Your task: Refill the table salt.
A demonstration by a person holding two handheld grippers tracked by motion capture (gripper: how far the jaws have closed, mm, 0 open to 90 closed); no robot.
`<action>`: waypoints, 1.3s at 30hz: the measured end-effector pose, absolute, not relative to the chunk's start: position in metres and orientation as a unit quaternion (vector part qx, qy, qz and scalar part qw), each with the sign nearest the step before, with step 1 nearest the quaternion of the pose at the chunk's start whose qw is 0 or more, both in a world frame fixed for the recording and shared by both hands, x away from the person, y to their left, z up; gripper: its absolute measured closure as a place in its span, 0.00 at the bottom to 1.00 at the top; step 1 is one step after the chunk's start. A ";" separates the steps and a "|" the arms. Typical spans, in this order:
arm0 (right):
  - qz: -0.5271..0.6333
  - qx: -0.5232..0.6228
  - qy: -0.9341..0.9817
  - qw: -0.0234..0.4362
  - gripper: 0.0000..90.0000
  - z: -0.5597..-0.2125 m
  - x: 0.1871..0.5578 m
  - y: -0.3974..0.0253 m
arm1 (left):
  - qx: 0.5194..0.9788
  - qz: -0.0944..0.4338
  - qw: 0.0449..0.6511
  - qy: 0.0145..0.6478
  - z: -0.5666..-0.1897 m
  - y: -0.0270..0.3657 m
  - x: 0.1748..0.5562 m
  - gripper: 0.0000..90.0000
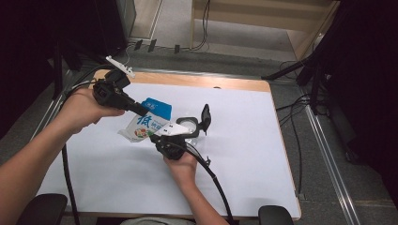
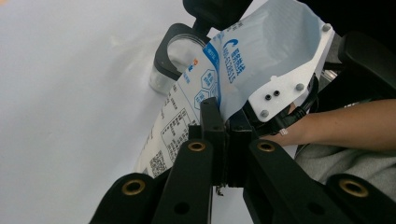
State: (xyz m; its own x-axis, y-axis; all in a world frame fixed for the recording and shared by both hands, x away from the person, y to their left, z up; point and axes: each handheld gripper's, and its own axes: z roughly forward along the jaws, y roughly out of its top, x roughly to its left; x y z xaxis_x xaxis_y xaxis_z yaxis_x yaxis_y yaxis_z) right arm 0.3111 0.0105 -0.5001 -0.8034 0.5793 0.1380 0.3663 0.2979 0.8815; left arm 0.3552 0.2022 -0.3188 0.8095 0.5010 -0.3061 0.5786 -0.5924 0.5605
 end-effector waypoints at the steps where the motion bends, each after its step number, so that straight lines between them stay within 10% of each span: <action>1: 0.512 0.297 0.799 0.104 1.00 -0.500 0.311 0.011 | 0.890 -0.060 0.334 0.304 -0.319 0.201 0.356 1.00; 39: 0.526 0.343 0.774 0.083 1.00 -0.498 0.317 0.001 | 0.885 -0.041 0.322 0.333 -0.326 0.123 0.399 1.00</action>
State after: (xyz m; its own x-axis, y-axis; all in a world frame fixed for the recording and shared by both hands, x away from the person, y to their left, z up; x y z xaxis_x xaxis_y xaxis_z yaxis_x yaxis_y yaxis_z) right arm 0.3174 0.0014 -0.4976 -0.7517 0.6173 0.2322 0.4434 0.2123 0.8708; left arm 0.3993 0.1234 -0.3263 0.7744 0.5637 -0.2873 0.6166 -0.5706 0.5425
